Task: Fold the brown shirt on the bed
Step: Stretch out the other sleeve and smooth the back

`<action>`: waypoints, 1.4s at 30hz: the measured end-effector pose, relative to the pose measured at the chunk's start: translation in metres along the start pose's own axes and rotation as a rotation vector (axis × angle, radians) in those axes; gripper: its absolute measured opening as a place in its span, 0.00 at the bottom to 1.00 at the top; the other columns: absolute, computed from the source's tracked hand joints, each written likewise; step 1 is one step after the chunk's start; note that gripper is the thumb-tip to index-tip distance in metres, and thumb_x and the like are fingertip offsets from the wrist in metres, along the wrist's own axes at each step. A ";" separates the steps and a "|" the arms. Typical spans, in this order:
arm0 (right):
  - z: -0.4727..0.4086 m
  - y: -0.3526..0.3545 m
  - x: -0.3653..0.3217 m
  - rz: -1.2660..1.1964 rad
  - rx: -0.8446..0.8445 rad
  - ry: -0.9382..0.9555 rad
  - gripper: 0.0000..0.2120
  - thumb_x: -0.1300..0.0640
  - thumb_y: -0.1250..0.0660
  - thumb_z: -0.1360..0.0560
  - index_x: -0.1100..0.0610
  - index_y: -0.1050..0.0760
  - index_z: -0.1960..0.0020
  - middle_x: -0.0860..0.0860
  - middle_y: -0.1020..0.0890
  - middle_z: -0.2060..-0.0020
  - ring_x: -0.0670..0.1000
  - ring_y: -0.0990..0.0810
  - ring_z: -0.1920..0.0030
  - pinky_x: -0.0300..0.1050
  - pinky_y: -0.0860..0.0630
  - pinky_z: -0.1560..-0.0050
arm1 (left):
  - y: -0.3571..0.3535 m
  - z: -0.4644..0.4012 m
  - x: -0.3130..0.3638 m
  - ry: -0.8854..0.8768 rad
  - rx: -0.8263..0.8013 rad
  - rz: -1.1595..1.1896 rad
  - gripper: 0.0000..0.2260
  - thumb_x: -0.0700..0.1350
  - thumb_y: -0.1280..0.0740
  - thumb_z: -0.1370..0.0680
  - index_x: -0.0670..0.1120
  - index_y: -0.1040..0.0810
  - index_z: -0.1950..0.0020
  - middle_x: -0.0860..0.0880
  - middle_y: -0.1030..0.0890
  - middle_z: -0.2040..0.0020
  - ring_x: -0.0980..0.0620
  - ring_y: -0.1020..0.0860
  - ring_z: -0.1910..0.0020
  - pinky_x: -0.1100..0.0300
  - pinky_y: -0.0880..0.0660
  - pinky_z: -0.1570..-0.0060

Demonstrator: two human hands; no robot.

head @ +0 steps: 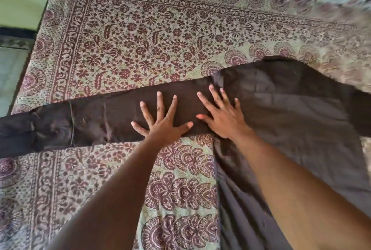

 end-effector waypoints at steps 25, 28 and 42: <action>0.042 -0.035 0.138 -0.271 0.209 -0.475 0.34 0.26 0.56 0.20 0.34 0.62 0.19 0.43 0.64 0.18 0.51 0.61 0.17 0.73 0.56 0.23 | 0.009 -0.048 0.013 0.007 0.428 -0.159 0.24 0.61 0.51 0.14 0.68 0.53 0.18 0.60 0.54 0.15 0.45 0.54 0.16 0.28 0.53 0.25; 0.037 -0.037 0.122 -0.273 0.297 -0.491 0.34 0.31 0.51 0.18 0.42 0.54 0.16 0.51 0.59 0.16 0.61 0.57 0.17 0.75 0.52 0.23 | 0.018 -0.051 0.015 -0.025 0.558 -0.137 0.19 0.55 0.42 0.15 0.61 0.35 0.23 0.50 0.40 0.20 0.39 0.41 0.24 0.29 0.43 0.30; -0.022 -0.024 -0.053 -0.022 0.222 0.178 0.42 0.25 0.53 0.22 0.47 0.53 0.16 0.54 0.56 0.16 0.59 0.59 0.17 0.73 0.53 0.22 | 0.072 -0.051 -0.040 -0.072 0.591 -0.136 0.10 0.49 0.37 0.16 0.50 0.28 0.35 0.42 0.31 0.32 0.39 0.34 0.30 0.31 0.39 0.31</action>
Point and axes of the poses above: each hand's wrist, its own z-axis away from the middle knuckle, its own y-axis out of the back of the hand, x = y × z, the point moved 1 cm from there along -z, towards the middle knuckle
